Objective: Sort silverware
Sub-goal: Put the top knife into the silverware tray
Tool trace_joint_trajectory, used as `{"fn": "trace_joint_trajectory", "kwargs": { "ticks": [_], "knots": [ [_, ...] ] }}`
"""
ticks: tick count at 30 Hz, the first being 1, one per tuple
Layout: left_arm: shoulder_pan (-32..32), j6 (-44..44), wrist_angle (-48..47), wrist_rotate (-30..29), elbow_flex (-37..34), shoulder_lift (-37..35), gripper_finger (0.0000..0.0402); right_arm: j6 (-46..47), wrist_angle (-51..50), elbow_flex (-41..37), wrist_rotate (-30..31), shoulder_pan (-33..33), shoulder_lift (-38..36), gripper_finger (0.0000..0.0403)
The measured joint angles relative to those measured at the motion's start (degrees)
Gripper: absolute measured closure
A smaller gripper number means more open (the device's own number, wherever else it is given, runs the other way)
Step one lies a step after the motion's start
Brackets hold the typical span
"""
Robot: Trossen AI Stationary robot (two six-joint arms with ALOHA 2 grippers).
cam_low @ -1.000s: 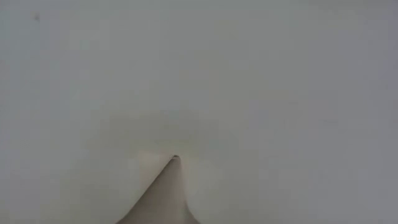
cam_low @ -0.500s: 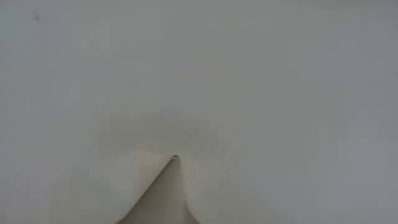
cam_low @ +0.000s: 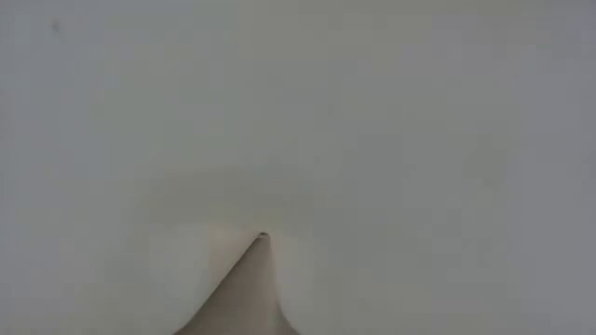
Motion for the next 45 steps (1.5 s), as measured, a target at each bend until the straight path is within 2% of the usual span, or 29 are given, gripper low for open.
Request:
{"fn": "trace_joint_trajectory", "kwargs": {
  "ticks": [4,9,11,14,19,22,25,29,35,40,45],
  "knots": [
    [0.0,-1.2,-3.3,3.9,-1.3,-6.6,0.029,-2.6,2.8,0.0,-7.0,0.2,-1.6,0.0376],
    [0.0,-5.0,-0.1,17.3,-7.7,-18.8,0.029,-7.0,4.8,0.1,-10.4,0.2,-3.9,0.0376],
    [-0.1,-7.2,1.1,20.0,-10.6,-22.1,0.029,-7.8,8.6,0.1,-13.2,0.3,-4.6,0.0376],
    [-1.6,-12.4,4.8,20.9,-14.1,-22.8,0.029,-6.2,17.8,0.1,-18.1,0.9,-5.0,0.0376],
    [-7.6,-13.6,13.7,19.3,-14.0,-17.4,0.029,-2.4,34.1,0.1,-22.2,2.8,-5.0,0.0376],
    [-10.5,-10.5,14.6,16.3,-10.9,-12.4,0.029,-1.1,41.6,0.1,-22.2,4.3,-4.9,0.0376],
    [-12.0,-9.3,14.8,16.3,-6.1,-5.8,0.029,0.0,46.5,0.1,-22.2,5.4,-4.3,0.0376],
    [-12.9,-9.3,14.6,19.7,1.0,3.6,0.029,0.0,47.5,0.1,-22.2,6.2,-3.7,0.0376],
    [-13.5,-9.5,14.6,28.9,8.9,14.8,0.029,1.1,47.8,0.1,-22.0,6.3,-3.7,0.0376],
    [-13.7,-9.6,14.5,30.0,12.7,20.0,0.029,1.1,47.8,0.1,-22.0,6.3,-3.7,0.0376],
    [-13.7,-9.3,14.7,31.0,14.5,21.9,0.029,0.9,47.8,0.1,-22.0,6.3,-3.7,0.0376]
  ]
}}
